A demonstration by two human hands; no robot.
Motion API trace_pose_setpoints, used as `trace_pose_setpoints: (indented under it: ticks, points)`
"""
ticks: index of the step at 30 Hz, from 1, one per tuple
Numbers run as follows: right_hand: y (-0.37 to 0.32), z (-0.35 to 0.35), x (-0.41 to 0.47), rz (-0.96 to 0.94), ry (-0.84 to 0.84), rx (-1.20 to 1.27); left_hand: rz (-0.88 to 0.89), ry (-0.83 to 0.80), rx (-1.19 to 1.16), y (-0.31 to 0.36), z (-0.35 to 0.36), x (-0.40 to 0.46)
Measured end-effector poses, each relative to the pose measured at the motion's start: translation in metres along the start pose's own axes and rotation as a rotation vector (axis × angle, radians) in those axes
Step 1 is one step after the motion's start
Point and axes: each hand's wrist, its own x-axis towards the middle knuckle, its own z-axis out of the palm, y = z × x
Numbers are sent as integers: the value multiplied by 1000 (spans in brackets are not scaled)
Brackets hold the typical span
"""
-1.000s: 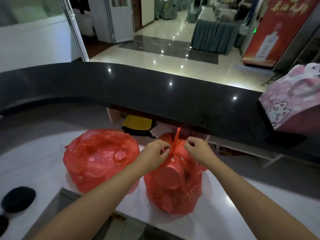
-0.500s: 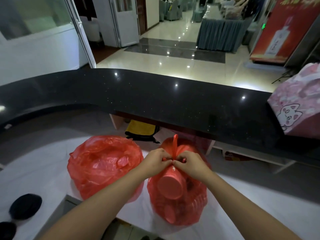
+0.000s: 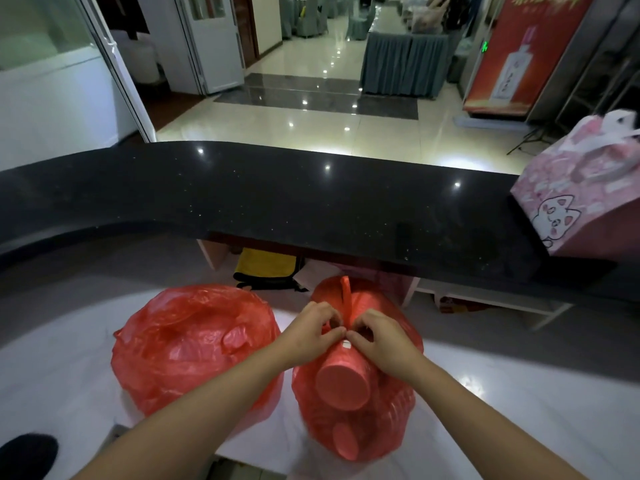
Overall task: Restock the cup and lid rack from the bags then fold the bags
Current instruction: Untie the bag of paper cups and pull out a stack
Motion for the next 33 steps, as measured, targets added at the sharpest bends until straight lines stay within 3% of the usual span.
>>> trace_pose_setpoints:
  ticks: [8,14,16,18,20,21,27,30,33]
  points:
    - [-6,11,-1,26,164,102,-99,-14,-120,-7,8,9]
    - [-6,9,2,3,228,203,-356,80,-538,-10,9,8]
    - [-3,8,3,42,205,256,-212,224,-371,-12,5,5]
    - [0,9,4,70,186,297,80,318,-143,-12,-4,1]
    - [0,10,5,83,163,345,323,256,10,-13,-8,0]
    - [-1,11,5,94,145,376,362,191,45,-12,-8,1]
    - [6,-1,3,213,-33,492,221,-26,18,-8,-12,14]
    - [5,-9,-2,223,-180,485,177,-43,21,-6,-11,14]
    - [6,-15,-4,248,-213,475,113,-54,-59,-1,-9,15]
